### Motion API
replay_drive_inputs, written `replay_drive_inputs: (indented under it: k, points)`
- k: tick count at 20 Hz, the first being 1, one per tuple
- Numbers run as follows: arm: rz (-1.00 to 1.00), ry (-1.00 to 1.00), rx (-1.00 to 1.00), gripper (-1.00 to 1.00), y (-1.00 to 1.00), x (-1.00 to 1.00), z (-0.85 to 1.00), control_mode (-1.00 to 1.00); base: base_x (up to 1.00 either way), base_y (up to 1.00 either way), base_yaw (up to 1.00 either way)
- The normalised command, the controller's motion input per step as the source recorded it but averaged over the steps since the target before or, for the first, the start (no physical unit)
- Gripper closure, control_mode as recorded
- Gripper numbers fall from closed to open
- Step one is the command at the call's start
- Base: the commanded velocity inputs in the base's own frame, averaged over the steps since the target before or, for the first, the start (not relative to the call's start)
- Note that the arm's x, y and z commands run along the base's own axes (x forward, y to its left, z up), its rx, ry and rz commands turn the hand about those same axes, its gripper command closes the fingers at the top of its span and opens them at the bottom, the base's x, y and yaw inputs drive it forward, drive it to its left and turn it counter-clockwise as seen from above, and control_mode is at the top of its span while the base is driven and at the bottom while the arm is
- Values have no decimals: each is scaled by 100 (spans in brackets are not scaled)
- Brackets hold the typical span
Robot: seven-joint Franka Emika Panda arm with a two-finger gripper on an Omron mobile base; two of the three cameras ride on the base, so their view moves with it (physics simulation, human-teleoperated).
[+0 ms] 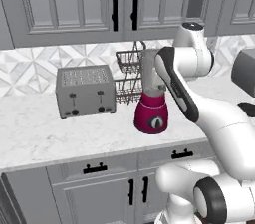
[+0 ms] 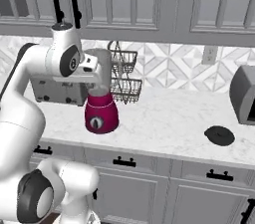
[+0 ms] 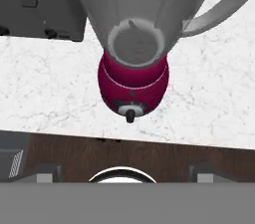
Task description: Close the lid blender by securely placing the lid on top.
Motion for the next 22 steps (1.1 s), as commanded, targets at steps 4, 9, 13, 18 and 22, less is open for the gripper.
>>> replay_drive_inputs:
  k: [4, 9, 13, 18, 22]
  points:
    - [0, 0, 0, -100, 0, 0, 0, 100, 23, -99, -2]
    - [0, 0, 0, -100, 0, 0, 0, 100, 36, -76, -2]
    - [0, 0, 0, -100, 0, 0, 0, 100, 44, -14, 0]
    - [0, 0, 0, -100, 0, 0, 0, 100, 27, 0, 0]
    - [0, 0, 0, -100, 0, 0, 0, 100, 24, 0, 0]
